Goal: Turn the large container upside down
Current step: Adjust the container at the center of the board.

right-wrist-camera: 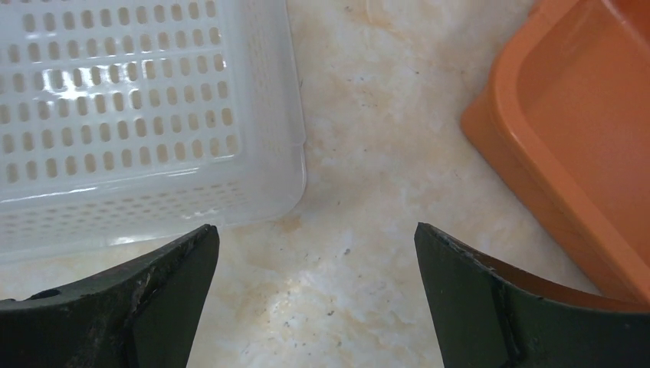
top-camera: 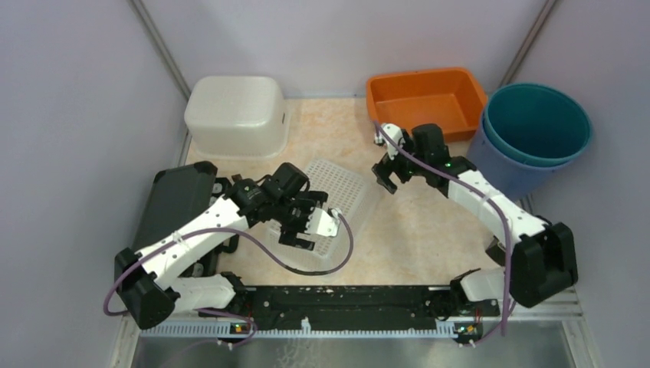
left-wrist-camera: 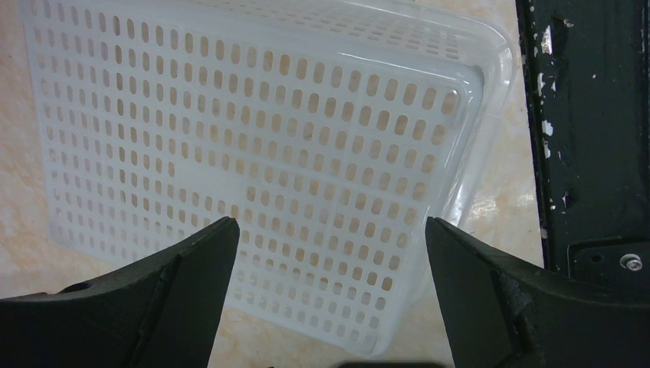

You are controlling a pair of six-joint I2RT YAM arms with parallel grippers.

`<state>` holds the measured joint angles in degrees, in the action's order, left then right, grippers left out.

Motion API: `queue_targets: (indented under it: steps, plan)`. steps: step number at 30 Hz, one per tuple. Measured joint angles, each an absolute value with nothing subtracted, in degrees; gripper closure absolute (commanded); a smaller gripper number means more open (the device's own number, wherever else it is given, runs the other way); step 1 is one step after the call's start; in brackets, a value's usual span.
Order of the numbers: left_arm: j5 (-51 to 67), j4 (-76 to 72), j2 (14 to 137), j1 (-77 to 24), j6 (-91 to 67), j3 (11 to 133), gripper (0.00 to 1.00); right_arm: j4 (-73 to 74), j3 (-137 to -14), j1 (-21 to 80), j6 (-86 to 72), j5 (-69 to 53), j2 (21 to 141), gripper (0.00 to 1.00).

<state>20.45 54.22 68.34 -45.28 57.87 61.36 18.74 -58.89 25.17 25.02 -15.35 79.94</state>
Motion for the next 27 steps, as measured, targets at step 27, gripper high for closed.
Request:
queue_targets:
  steps: [27]
  plan:
    - [13.9,54.8,65.1,-46.6,60.8,51.2,0.01,17.7,-50.6,25.7,26.3,-17.6,65.7,0.01]
